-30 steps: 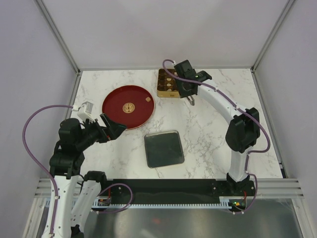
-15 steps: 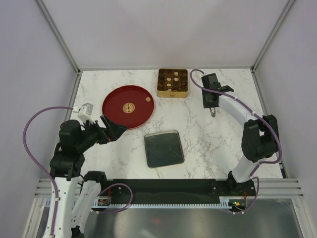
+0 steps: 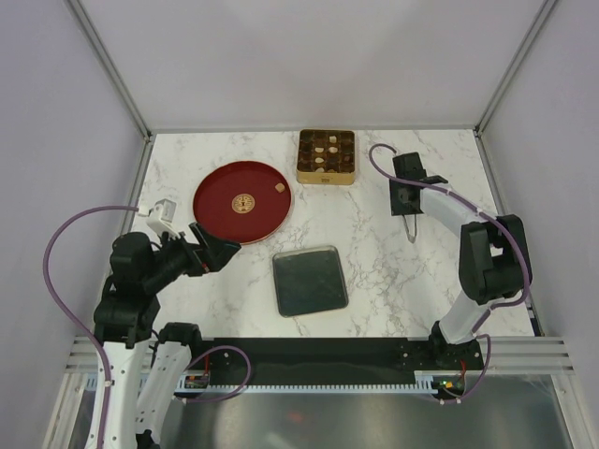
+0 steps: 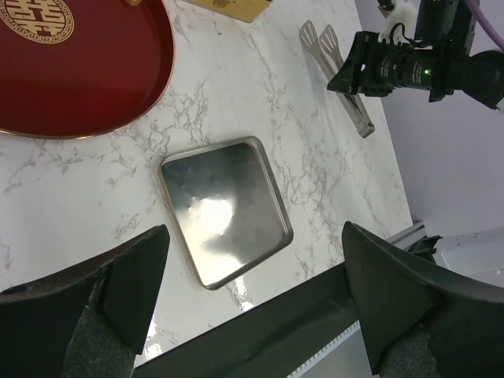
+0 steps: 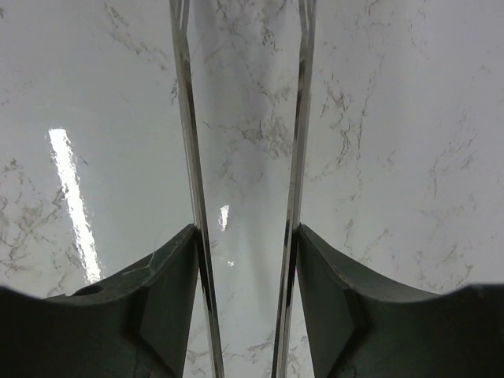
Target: Pack the chocolate
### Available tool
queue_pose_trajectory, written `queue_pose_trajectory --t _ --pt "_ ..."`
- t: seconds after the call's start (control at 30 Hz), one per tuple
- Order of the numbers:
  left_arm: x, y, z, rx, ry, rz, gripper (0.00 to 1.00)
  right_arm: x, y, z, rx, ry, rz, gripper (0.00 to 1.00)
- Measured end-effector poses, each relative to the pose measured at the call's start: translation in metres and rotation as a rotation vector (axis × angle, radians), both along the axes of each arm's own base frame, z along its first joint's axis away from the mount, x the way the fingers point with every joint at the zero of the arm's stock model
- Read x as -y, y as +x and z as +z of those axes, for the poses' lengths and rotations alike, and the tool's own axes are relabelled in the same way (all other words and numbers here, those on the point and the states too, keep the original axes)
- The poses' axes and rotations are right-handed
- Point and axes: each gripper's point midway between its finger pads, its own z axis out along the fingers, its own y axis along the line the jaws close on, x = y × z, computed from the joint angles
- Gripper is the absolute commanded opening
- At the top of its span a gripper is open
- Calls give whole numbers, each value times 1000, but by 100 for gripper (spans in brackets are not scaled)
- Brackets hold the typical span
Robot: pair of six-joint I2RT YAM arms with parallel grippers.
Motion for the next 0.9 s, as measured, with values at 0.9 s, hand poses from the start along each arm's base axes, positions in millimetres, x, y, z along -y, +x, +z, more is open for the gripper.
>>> queue_pose_trajectory --t 0.9 --pt "10 -5 -13 -60 -26 -67 99 25 -19 -15 -152 -25 -49 98"
